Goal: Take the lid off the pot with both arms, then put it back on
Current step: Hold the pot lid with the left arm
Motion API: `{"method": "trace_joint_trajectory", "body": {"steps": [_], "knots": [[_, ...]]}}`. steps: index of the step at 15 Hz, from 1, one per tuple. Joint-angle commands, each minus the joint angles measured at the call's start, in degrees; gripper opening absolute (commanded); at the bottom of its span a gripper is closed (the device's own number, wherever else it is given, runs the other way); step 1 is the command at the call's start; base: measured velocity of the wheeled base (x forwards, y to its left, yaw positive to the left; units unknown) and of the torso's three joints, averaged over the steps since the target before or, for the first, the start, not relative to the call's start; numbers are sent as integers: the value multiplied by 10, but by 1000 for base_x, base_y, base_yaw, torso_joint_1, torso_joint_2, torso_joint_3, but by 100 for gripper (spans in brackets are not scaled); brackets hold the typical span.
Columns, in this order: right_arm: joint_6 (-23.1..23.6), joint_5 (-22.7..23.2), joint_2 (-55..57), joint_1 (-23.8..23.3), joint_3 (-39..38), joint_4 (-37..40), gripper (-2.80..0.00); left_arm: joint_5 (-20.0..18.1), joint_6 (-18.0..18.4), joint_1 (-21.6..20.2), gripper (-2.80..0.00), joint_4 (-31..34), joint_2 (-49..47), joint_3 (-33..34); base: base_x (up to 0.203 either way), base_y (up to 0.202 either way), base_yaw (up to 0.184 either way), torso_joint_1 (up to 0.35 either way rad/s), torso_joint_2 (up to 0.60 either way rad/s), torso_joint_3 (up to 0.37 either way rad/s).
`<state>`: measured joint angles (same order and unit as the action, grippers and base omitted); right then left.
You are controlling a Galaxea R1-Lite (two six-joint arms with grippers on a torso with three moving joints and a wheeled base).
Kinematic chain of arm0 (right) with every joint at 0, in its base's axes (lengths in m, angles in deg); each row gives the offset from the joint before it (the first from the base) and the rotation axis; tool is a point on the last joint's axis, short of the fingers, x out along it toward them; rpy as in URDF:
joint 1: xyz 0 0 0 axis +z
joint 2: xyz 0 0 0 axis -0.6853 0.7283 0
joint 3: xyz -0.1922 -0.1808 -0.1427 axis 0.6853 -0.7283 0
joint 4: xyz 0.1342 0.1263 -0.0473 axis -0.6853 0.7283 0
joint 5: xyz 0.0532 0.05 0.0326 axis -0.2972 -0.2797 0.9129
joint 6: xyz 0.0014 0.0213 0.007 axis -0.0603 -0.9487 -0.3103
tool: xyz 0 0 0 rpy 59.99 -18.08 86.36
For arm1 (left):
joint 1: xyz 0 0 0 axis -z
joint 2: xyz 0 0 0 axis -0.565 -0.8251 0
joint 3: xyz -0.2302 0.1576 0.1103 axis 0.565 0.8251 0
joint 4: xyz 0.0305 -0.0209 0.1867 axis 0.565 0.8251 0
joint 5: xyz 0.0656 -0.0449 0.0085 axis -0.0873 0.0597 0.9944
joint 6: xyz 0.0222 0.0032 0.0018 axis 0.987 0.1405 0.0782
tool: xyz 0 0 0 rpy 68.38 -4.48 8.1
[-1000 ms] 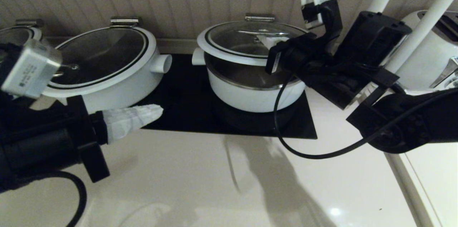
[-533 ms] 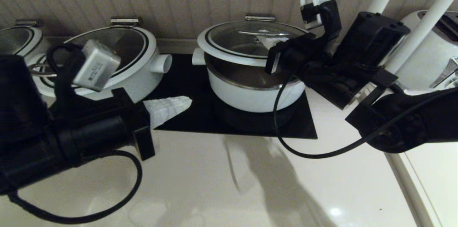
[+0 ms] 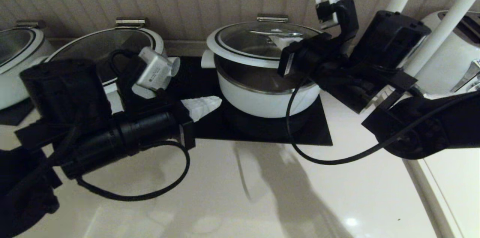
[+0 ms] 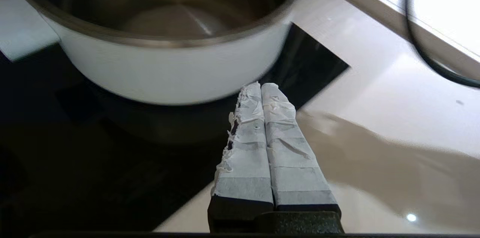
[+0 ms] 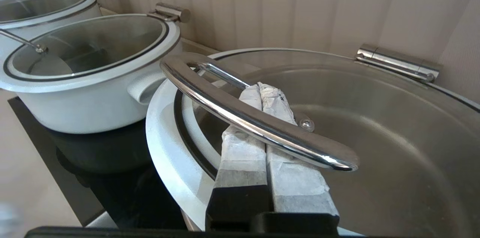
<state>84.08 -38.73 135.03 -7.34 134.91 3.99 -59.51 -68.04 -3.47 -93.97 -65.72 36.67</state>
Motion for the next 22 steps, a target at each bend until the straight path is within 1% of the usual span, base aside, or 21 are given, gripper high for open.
{"method": "trace_joint_trajectory", "body": {"steps": [1,6,9,13,18,22], "knots": [[0,2,0,0,3,-4,-280,5,5,-1,-280,-4,-45,-34,0,0,0,0,0,0],[0,2,0,0,3,-6,-280,12,12,-1,-280,-4,-97,-110,0,0,0,0,0,0],[0,2,-2,0,3,-7,-280,12,36,-1,-280,-4,-114,-121,0,0,0,0,0,0],[0,2,-4,0,3,-6,-280,12,37,-3,-280,-3,-141,-166,0,0,0,0,0,0],[0,2,-4,1,-1,-6,-280,13,37,-10,-280,-2,-152,-197,0,0,0,0,0,0],[1,1,-5,1,-6,-7,-280,13,37,-24,-280,1,-164,-230,0,0,0,0,0,0]]}}
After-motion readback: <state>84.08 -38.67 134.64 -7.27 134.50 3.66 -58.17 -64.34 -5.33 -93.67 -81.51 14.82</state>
